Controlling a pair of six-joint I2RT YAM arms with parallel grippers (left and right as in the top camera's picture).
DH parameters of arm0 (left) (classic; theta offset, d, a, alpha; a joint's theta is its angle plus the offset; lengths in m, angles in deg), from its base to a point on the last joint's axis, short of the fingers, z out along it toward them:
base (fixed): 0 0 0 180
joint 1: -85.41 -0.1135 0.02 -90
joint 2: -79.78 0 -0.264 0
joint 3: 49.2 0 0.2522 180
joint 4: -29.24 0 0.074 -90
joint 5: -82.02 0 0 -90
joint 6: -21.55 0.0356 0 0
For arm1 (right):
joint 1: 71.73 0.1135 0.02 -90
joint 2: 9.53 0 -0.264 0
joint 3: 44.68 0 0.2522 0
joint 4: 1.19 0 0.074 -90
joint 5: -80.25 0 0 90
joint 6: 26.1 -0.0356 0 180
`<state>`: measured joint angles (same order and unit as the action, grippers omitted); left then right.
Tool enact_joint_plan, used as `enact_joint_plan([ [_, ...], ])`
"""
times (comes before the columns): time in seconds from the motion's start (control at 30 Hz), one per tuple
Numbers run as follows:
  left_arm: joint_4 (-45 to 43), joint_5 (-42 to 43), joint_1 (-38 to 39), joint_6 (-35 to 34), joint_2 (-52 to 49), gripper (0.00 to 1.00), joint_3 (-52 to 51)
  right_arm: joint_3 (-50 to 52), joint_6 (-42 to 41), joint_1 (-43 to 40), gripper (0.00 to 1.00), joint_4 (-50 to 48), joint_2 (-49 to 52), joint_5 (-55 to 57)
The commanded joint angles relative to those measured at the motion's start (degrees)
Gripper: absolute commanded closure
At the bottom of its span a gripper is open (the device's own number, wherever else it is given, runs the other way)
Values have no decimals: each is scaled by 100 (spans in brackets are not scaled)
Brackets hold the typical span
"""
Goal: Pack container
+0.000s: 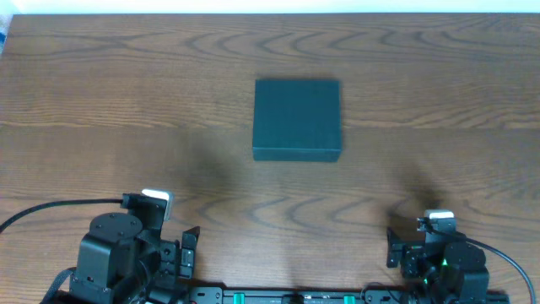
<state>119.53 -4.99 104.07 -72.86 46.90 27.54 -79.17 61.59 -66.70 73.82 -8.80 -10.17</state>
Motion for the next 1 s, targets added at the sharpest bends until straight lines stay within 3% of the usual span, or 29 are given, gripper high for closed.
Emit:
enact_joint_plan([
  [0.0,17,-44,22,57,13,4,7,28,68,-46,1,26,-39,-46],
  [0.37,-26,-37,2,57,61,5,-22,28,68,-48,1,26,-39,-48],
  [0.63,-1961,-68,-2,466,1040,4,-1169,28,68,-48,1,26,-39,-48],
  [0.97,-2026,-7,-142,-619,2732,4,-2999,28,68,-46,1,26,-39,-46],
])
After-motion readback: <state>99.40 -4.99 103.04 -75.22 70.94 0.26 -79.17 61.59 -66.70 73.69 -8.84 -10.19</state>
